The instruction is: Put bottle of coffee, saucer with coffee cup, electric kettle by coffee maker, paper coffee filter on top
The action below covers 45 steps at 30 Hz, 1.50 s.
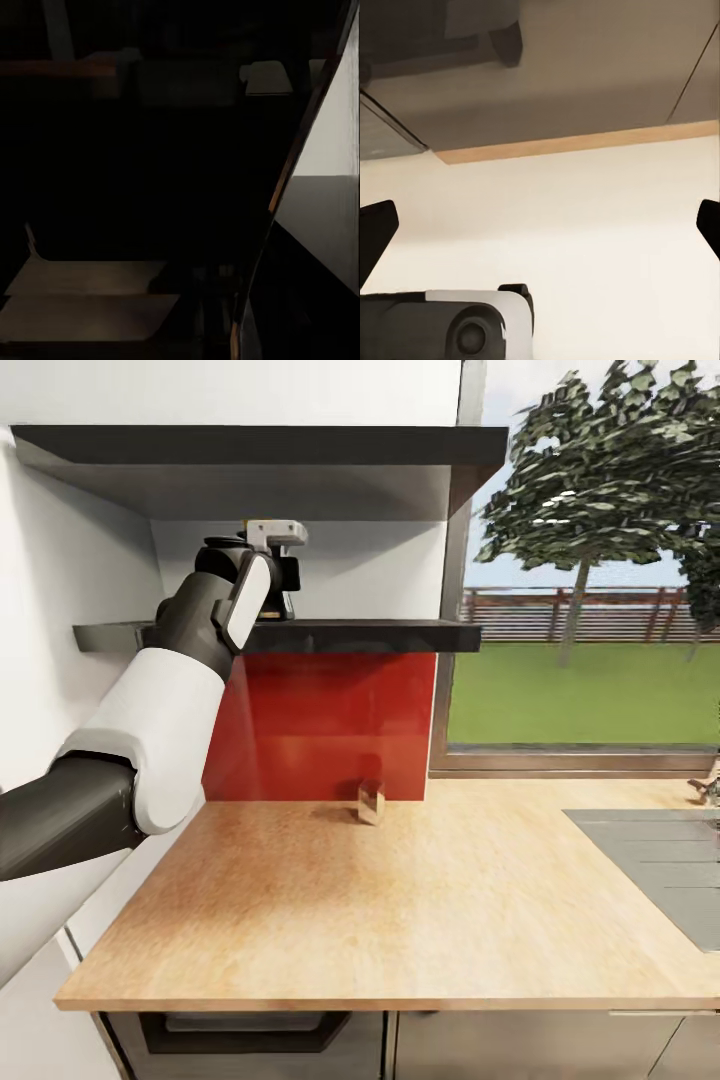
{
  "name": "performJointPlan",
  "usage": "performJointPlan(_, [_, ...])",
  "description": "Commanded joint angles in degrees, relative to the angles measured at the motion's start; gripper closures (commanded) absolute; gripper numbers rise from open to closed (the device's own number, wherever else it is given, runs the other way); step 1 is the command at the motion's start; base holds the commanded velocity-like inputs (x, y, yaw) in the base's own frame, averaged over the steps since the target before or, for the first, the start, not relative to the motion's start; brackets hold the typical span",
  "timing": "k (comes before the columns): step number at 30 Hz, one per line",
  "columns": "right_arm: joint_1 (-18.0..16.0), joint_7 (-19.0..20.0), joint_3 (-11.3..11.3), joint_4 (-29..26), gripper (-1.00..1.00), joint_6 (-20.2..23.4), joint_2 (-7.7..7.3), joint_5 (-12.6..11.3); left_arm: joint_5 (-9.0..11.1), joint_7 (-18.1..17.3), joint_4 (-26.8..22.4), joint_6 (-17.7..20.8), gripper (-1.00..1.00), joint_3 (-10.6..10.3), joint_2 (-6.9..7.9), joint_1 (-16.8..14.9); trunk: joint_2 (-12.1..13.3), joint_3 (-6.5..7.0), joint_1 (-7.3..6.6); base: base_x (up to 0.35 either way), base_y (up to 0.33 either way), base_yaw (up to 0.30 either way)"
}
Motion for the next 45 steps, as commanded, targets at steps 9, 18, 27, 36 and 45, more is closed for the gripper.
performJointPlan(9, [0.0, 0.4, 0.3, 0.1, -1.0, 0.0, -0.11, -0.6, 0.1, 0.2, -0.1, 0.3, 1.0, -0.1, 0.0, -0.1, -0.1, -0.11, -0.01, -0.336, 0.0, 0.0])
performJointPlan(18, [0.0, 0.3, 0.3, 0.1, -1.0, 0.1, -0.11, -0.6, 0.1, 0.2, -0.1, 0.3, 1.0, -0.1, 0.0, -0.1, -0.1, -0.11, -0.01, -0.335, 0.0, 0.0])
performJointPlan(27, [0.0, 0.5, 0.3, 0.1, -1.0, 0.1, -0.11, -0.6, 0.2, 0.2, -0.1, 0.3, 1.0, -0.1, 0.0, -0.1, -0.1, -0.11, -0.01, -0.12, 0.0, -0.118])
performJointPlan(36, [0.0, 0.4, 0.3, 0.1, -1.0, 0.1, -0.11, -0.6, 0.2, 0.2, -0.1, 0.4, 1.0, -0.1, 0.0, -0.1, -0.1, -0.11, -0.01, -0.009, -0.101, -0.197])
performJointPlan(45, [0.0, 0.4, 0.3, 0.1, -1.0, 0.1, -0.11, -0.6, 0.2, 0.1, -0.1, 0.4, 1.0, -0.1, 0.0, -0.1, -0.1, -0.11, -0.01, -0.001, -0.249, -0.101])
